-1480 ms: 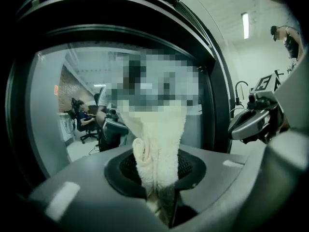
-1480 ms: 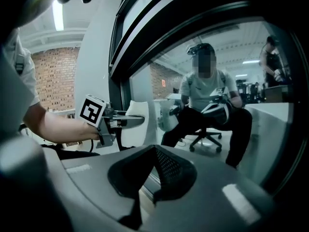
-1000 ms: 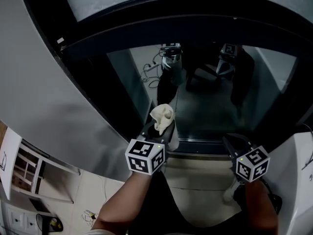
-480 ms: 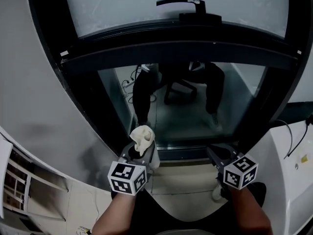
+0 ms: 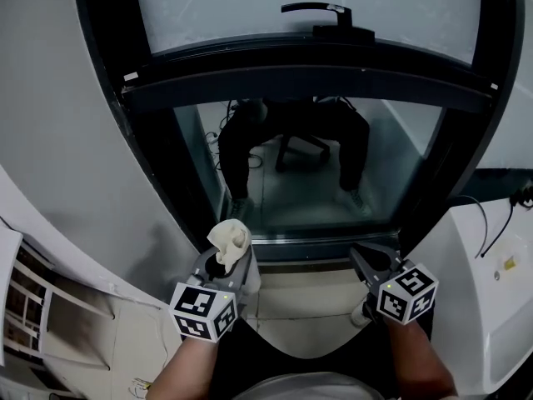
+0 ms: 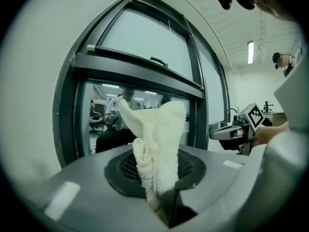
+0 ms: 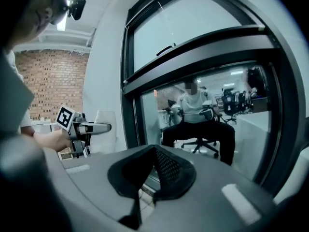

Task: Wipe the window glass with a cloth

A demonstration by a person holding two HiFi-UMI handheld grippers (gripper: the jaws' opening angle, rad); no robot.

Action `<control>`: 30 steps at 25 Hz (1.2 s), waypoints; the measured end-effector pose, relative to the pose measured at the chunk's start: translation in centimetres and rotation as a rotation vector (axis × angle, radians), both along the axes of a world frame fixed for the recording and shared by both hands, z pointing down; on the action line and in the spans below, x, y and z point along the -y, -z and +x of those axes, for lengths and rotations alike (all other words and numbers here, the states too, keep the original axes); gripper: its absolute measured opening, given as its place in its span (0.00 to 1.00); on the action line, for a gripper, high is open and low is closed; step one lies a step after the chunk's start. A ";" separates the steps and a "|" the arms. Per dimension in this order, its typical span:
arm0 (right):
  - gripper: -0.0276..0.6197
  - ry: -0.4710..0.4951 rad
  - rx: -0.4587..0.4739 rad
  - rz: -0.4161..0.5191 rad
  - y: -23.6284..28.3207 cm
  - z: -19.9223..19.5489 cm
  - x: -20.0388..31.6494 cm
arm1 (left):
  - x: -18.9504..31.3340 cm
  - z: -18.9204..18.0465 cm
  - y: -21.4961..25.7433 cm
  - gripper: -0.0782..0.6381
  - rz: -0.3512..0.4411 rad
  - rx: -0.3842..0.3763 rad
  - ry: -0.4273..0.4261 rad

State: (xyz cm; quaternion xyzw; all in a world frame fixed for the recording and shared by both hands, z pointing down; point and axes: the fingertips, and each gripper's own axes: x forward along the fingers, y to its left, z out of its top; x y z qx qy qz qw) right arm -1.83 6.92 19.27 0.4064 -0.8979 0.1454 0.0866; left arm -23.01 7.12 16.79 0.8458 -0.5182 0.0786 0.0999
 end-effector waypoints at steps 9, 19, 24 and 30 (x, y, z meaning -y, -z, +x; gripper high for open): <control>0.04 -0.032 0.000 0.010 0.8 0.7 -1.4 | -1.8 0.4 0.9 0.26 0.007 0.002 -0.021; 0.04 -0.038 -0.002 0.000 0.9 0.7 -1.4 | -2.0 0.8 0.9 0.26 0.015 -0.007 -0.036; 0.04 -0.048 -0.017 0.005 1.0 0.7 -1.4 | -1.7 0.7 0.6 0.26 0.015 -0.012 -0.031; 0.04 -0.055 -0.025 0.012 0.9 0.6 -1.2 | -1.4 -0.1 0.7 0.26 0.022 -0.021 -0.014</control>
